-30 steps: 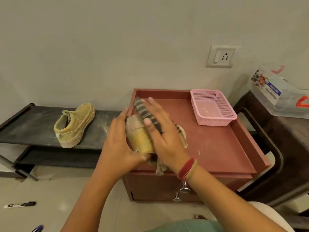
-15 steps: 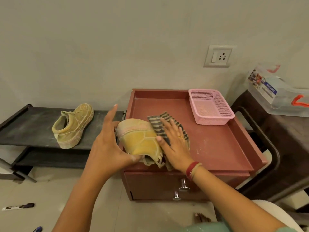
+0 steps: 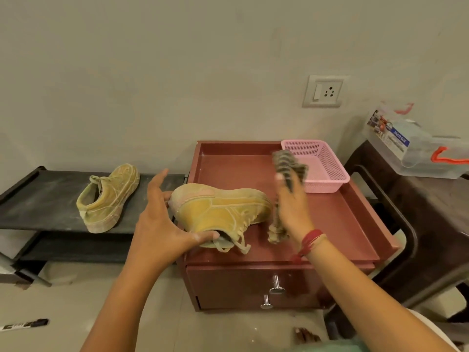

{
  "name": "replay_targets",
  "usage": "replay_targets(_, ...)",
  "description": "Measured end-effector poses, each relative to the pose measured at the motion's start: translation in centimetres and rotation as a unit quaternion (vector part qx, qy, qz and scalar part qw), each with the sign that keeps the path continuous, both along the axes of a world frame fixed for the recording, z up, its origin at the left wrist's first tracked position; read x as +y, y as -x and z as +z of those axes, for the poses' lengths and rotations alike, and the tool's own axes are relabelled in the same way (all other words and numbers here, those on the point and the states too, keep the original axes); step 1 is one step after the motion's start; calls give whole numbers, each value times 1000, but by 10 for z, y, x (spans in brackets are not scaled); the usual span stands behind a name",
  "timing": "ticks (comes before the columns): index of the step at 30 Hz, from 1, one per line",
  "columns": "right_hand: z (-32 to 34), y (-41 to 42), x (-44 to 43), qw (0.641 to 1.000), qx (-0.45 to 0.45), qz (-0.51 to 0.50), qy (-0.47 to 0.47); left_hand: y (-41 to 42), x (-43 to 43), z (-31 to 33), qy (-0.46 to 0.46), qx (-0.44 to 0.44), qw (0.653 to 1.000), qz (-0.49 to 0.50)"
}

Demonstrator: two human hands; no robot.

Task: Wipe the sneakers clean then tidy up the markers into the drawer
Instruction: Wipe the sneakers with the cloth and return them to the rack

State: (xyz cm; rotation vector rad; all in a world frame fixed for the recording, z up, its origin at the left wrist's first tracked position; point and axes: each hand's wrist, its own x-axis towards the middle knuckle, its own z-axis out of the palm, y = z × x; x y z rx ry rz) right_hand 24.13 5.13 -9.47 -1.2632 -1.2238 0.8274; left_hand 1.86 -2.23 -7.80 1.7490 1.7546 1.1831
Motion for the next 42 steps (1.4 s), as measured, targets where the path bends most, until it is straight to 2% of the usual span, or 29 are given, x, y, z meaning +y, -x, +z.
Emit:
replay_targets(2,16,32,-14,988,-75,118,-62,-4,-2,2,-14,6,1000,-12)
replay_targets(4,15,59,-24,949,-205,217,-101,-7,-3,1,-35,8,999,-20)
replay_targets(5,10,68,-27,919,-286,241,-124,-7,-3,1,-43,9,999,-25)
replay_targets(7,-2,74,-26,891,-346,251,-153,-5,-2,-1,-44,6,999,-27)
replay_targets(10,-22,61,-17,904,-324,249,-124,1,-2,-3,-24,1,1000,-11)
replay_targets(15,-53,24,-9,914,-357,182,-61,2,-2,-4,-12,25,1000,15)
replay_targets(18,-71,-1,3,934,-324,150,25,-1,1,-3,3,0,999,51)
replay_targets(21,-85,-27,24,926,-321,111,167,-1,4,-4,11,-22,997,80)
replay_targets(22,-82,-31,27,940,-276,88,179,-2,4,-4,14,-27,996,83)
replay_targets(24,-65,-26,25,983,-121,3,135,-2,5,-4,18,-30,996,86)
replay_targets(26,-50,-10,17,997,-37,-38,49,-1,5,-4,24,-29,995,88)
replay_targets(28,-45,10,4,992,-112,62,-5,2,7,-5,33,-26,995,94)
replay_targets(30,-58,20,2,961,-216,172,-23,5,7,-8,45,-39,993,105)
replay_targets(34,-68,18,14,980,-166,99,41,10,9,-13,55,-74,988,120)
replay_targets(36,-68,23,4,955,-256,152,-2,11,11,-14,56,-73,989,113)
replay_targets(37,-70,23,3,947,-272,172,-15,11,11,-13,55,-73,990,110)
replay_targets(38,-72,20,7,951,-260,169,-6,10,11,-12,52,-72,990,109)
replay_targets(41,-71,1,28,980,-163,70,87,6,9,-10,36,-54,993,94)
replay_targets(42,-70,2,27,980,-164,70,87,6,8,-10,32,-46,995,84)
